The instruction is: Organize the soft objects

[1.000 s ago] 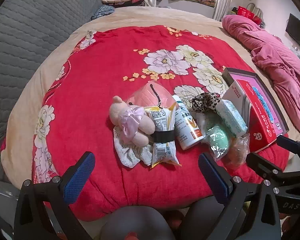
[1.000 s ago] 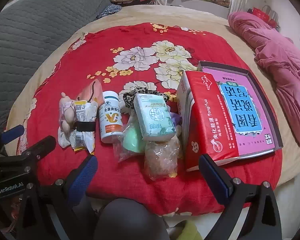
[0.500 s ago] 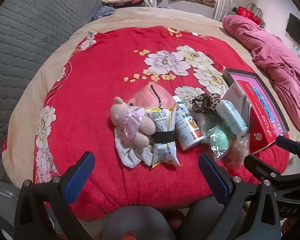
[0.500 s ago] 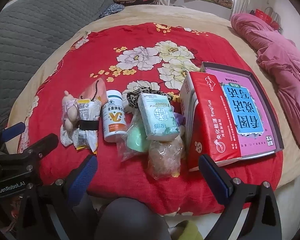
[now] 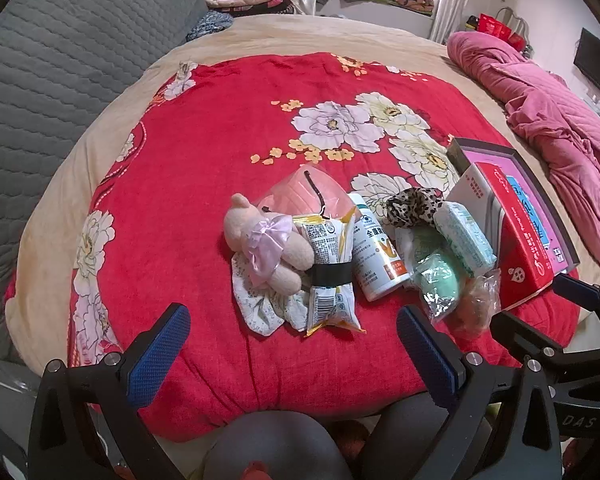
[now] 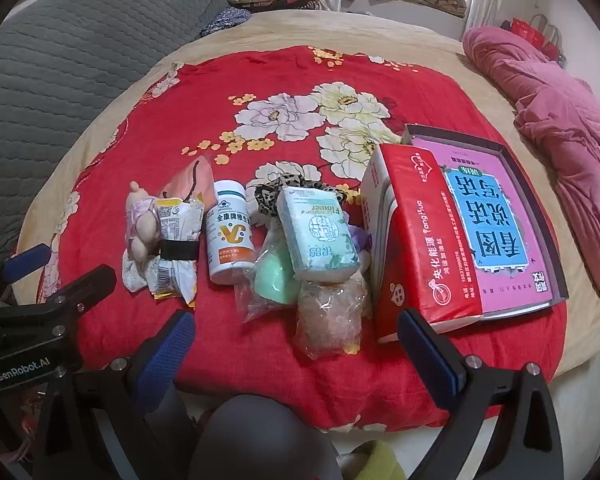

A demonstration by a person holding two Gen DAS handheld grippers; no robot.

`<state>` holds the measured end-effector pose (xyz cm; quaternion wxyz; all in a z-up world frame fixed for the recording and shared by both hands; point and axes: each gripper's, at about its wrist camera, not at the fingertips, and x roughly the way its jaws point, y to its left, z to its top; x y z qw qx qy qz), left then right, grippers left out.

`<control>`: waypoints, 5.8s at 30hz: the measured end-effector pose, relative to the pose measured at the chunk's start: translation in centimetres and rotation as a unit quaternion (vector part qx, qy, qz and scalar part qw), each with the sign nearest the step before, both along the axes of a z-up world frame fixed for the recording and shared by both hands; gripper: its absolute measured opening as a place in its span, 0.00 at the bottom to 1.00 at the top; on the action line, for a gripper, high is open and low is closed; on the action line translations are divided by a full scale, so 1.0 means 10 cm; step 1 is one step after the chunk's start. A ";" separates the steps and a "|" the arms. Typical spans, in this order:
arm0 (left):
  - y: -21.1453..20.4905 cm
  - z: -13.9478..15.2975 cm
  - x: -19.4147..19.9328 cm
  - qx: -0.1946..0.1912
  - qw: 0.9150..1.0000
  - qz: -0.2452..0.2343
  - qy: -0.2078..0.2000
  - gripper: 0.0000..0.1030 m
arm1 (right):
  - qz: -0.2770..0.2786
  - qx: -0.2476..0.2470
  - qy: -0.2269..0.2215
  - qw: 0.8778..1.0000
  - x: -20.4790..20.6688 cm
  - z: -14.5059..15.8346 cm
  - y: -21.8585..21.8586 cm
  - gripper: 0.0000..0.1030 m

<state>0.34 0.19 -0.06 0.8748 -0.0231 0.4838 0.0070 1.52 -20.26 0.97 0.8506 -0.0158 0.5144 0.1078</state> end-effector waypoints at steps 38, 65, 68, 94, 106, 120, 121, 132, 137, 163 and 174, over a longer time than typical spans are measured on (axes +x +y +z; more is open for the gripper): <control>0.38 -0.21 0.19 -0.033 0.998 0.037 0.027 1.00 | -0.006 -0.012 0.003 1.000 0.29 -0.04 -0.05 0.99; 0.80 -0.73 1.17 -0.140 0.978 0.112 0.106 1.00 | 0.001 -0.017 0.026 1.000 0.63 -0.27 0.00 0.98; 0.77 -0.77 1.25 -0.137 0.978 0.112 0.112 0.99 | -0.006 -0.013 0.038 0.999 0.70 -0.31 -0.03 0.98; 0.97 -0.89 1.37 -0.213 0.961 0.121 0.126 0.56 | 0.009 0.001 0.070 0.998 0.98 -0.41 -0.01 0.48; 1.05 -0.50 1.25 -0.213 0.969 0.100 0.078 0.52 | 0.002 0.038 0.049 0.998 0.93 -0.13 -0.14 0.48; 0.09 0.41 1.19 -0.161 0.987 -0.011 0.008 0.52 | -0.043 0.056 -0.004 0.997 0.85 0.36 -0.77 0.48; -0.03 0.47 1.19 -0.159 0.987 -0.022 0.004 0.52 | -0.049 0.057 -0.006 0.997 0.84 0.38 -0.84 0.48; -1.48 0.68 1.14 -0.153 0.980 -0.124 0.004 0.52 | -0.107 0.044 -0.023 0.993 0.76 0.50 -1.85 0.48; -2.13 0.53 1.16 -0.152 0.975 -0.157 0.026 0.52 | -0.126 0.031 -0.012 0.991 0.75 0.37 -2.28 0.48; -3.82 -0.49 1.72 -0.030 0.963 -0.239 0.119 0.55 | -0.147 0.029 0.104 0.983 1.24 -0.97 -3.19 0.48; -3.83 -0.68 1.72 -0.024 0.961 -0.238 0.141 0.56 | -0.140 0.009 0.101 0.985 1.18 -1.06 -3.19 0.49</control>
